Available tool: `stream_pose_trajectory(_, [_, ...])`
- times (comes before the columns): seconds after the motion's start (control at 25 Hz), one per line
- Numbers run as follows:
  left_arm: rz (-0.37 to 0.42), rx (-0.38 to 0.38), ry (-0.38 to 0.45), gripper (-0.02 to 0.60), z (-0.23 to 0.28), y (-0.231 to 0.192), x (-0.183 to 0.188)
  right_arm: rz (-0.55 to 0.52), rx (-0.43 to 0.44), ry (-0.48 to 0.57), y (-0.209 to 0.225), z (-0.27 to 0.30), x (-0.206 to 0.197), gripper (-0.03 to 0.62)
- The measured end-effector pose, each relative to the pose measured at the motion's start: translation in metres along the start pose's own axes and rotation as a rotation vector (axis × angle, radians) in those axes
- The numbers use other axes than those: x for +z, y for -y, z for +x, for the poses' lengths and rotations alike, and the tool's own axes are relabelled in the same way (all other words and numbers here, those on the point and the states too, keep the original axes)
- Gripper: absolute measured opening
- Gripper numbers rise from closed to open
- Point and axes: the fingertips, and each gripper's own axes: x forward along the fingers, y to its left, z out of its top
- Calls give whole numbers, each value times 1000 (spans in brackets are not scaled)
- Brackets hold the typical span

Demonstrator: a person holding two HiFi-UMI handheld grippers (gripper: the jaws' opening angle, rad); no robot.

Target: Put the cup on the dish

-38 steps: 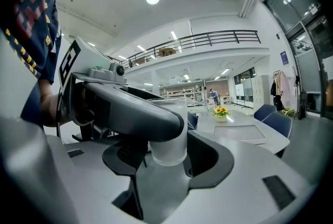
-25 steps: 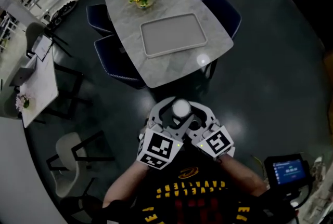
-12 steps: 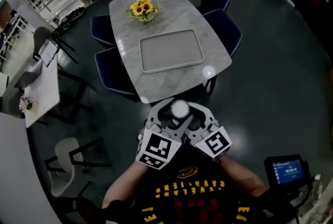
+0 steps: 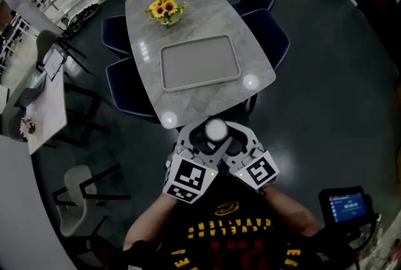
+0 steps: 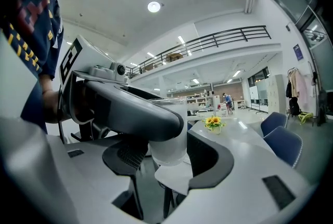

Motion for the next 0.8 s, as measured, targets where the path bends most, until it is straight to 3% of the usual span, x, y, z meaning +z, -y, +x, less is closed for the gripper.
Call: stream_pose_trajectory(0.8, [-26,-29,19,268,25,-64,2,-28,-19,-42,35,59,3,242])
